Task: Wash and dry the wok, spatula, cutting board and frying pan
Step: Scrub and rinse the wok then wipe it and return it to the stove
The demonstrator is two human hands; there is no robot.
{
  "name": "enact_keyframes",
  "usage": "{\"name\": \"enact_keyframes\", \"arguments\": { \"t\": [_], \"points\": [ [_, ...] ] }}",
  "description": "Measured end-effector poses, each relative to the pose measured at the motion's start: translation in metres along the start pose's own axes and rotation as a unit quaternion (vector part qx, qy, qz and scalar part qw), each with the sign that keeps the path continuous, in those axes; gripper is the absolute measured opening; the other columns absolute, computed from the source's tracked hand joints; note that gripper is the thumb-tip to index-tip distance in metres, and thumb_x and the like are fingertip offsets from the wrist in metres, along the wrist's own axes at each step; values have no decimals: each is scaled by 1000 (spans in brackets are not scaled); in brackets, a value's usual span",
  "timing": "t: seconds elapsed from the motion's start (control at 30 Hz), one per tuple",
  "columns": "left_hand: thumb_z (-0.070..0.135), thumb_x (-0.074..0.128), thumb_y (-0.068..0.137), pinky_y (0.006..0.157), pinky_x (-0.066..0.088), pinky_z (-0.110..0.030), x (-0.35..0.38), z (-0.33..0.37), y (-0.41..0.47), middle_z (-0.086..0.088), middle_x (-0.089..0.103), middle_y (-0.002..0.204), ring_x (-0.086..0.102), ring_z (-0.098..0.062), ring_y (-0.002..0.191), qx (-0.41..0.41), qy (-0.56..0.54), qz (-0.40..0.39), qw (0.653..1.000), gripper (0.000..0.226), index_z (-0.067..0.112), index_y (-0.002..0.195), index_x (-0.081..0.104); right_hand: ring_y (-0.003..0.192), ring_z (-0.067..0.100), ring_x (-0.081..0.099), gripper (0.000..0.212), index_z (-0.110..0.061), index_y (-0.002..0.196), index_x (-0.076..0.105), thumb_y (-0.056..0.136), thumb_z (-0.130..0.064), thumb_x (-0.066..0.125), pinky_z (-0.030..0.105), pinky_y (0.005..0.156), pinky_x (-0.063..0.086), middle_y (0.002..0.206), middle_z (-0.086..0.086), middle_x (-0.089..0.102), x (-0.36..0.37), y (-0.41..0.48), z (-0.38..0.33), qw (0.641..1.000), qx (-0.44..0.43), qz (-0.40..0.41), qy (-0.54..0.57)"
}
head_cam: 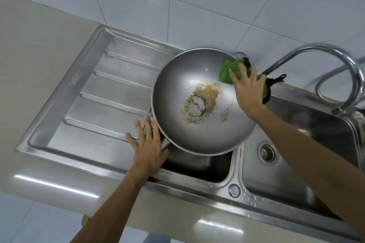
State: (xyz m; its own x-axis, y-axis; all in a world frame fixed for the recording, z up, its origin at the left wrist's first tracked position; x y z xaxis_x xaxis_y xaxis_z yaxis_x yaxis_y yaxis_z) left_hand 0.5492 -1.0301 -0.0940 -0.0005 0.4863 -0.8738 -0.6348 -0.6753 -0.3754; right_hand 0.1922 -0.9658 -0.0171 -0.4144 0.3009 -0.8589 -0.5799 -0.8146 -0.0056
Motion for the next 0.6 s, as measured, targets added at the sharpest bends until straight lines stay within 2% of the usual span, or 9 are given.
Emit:
{"name": "enact_keyframes", "arguments": {
  "t": [0.17, 0.23, 0.3, 0.43, 0.5, 0.53, 0.57, 0.6],
  "points": [
    [55, 51, 92, 113, -2, -75, -5, 5, -1, -15, -33, 160, -28, -47, 145, -10, 4, -10, 1000, 117, 11, 135, -49, 105, 40, 42, 76, -21, 148, 41, 78, -23, 72, 48, 80, 47, 136, 18, 33, -5, -77, -7, 990, 90, -98, 55],
    [54, 52, 92, 112, -1, -75, -7, 7, -3, -16, -29, 162, -26, -48, 146, -14, 11, -15, 1000, 115, 7, 146, -37, 102, 39, 44, 65, -19, 143, 49, 81, -24, 66, 45, 78, 47, 128, 19, 40, -5, -114, -24, 984, 84, -131, 88],
    [53, 56, 90, 112, 0, -75, -12, 9, -3, -16, -24, 164, -23, -48, 147, -11, 19, -20, 1000, 111, 4, 154, -22, 105, 40, 47, 55, -21, 136, 55, 83, -31, 62, 47, 83, 47, 126, 17, 47, -9, -144, -50, 975, 62, -167, 131],
    [48, 62, 86, 114, 3, -73, -20, 12, -6, -16, -14, 166, -16, -47, 150, -20, 30, -37, 999, 108, 5, 158, -6, 108, 38, 52, 52, -21, 136, 54, 88, -42, 56, 47, 89, 48, 124, 15, 55, -33, -170, -109, 953, 50, -201, 221],
    [42, 70, 80, 116, 7, -69, -25, 16, -9, -20, 4, 166, -3, -48, 151, -21, 35, -22, 999, 104, 1, 156, 12, 109, 38, 52, 52, -20, 138, 52, 92, -44, 51, 45, 90, 47, 125, 16, 56, -47, -173, -136, 943, 59, -197, 263],
    [38, 74, 76, 116, 15, -65, -27, 17, -10, -23, 19, 161, 10, -48, 149, -12, 37, 2, 999, 96, -1, 151, 28, 109, 38, 52, 52, -19, 139, 51, 93, -44, 49, 45, 90, 46, 126, 17, 56, -54, -173, -148, 938, 59, -190, 285],
    [36, 78, 72, 113, 26, -61, -28, 18, -11, -24, 36, 150, 28, -47, 141, 3, 44, 36, 998, 82, -1, 138, 46, 109, 38, 52, 53, -19, 141, 49, 94, -44, 46, 45, 91, 46, 127, 18, 56, -60, -172, -158, 934, 54, -179, 304],
    [37, 80, 68, 103, 37, -56, -30, 19, -13, -22, 50, 133, 43, -43, 127, 17, 57, 63, 996, 66, 0, 119, 58, 110, 38, 51, 54, -18, 143, 48, 95, -44, 45, 45, 92, 46, 129, 18, 55, -64, -170, -166, 931, 45, -167, 321]
  ]
}}
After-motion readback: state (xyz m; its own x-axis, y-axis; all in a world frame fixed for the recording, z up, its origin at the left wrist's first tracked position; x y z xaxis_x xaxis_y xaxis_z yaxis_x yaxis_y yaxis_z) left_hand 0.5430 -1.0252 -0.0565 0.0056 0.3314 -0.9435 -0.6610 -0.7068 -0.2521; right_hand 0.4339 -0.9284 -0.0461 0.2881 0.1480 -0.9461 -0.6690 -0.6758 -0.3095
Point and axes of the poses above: each hand's wrist, its own y-axis towards the middle knuckle, its own x-axis out of the palm, z = x × y, the point moved 2 cm from there along y, towards the middle knuckle
